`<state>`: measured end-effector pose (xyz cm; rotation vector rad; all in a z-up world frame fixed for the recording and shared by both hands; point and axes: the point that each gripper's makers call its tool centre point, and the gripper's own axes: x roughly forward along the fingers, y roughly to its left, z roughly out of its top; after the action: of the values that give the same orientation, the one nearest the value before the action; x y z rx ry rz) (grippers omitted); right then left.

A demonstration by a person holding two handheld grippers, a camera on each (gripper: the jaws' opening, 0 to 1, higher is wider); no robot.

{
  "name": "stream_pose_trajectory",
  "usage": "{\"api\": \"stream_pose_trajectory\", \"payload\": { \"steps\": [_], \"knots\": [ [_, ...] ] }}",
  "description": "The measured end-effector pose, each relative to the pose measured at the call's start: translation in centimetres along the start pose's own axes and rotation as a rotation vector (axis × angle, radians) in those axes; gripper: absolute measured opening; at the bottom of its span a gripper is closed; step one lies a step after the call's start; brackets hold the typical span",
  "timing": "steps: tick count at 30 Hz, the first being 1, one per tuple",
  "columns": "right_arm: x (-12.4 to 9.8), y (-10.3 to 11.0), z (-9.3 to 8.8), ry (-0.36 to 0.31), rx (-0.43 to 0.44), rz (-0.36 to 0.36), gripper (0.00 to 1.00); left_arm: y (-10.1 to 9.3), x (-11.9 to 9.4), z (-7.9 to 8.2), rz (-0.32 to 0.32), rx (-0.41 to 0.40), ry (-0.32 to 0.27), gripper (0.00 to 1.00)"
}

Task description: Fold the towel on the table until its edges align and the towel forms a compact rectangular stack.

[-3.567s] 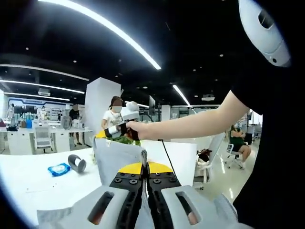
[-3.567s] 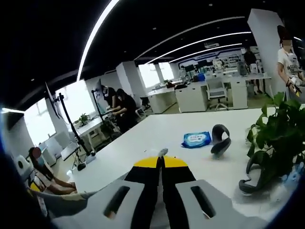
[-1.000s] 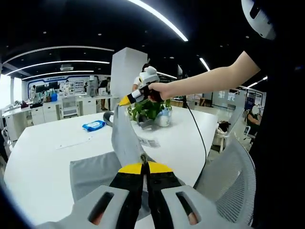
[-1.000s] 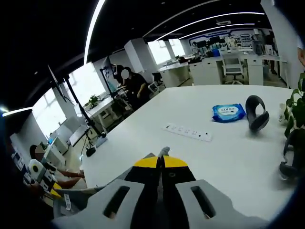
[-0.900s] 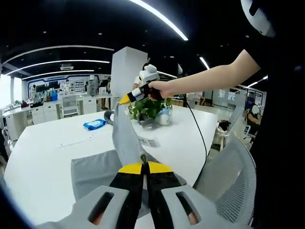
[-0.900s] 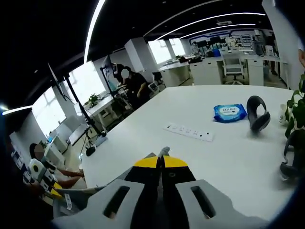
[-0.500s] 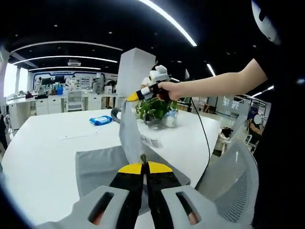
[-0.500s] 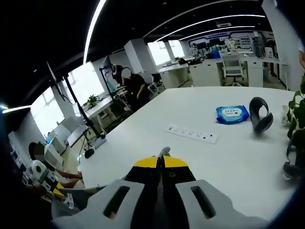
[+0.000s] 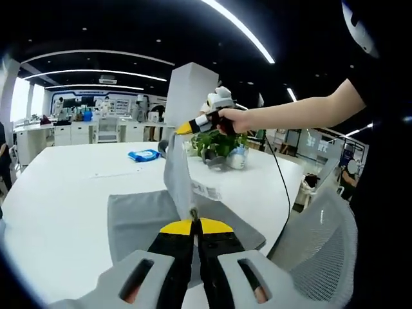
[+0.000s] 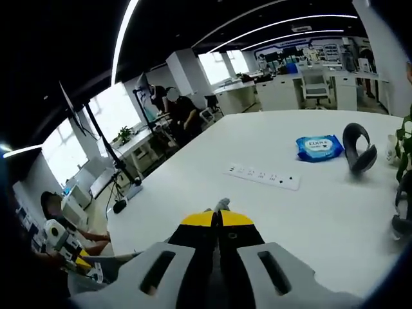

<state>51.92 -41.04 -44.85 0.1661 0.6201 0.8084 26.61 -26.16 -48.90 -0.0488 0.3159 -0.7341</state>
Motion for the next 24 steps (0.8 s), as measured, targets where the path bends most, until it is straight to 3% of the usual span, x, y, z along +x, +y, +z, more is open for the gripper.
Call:
{"api": "stream_pose_trajectory", "payload": {
  "steps": [11, 24],
  "knots": [
    [2.4, 1.4, -1.3, 0.025, 0.039, 0.037, 0.00, 1.7, -0.4, -1.7, 0.068, -0.042, 0.020, 0.02],
    [4.7, 1.3, -2.5, 0.059, 0.054, 0.043, 0.00, 2.6, -0.8, -3.2, 0.089, -0.063, 0.054, 0.02]
  ]
}}
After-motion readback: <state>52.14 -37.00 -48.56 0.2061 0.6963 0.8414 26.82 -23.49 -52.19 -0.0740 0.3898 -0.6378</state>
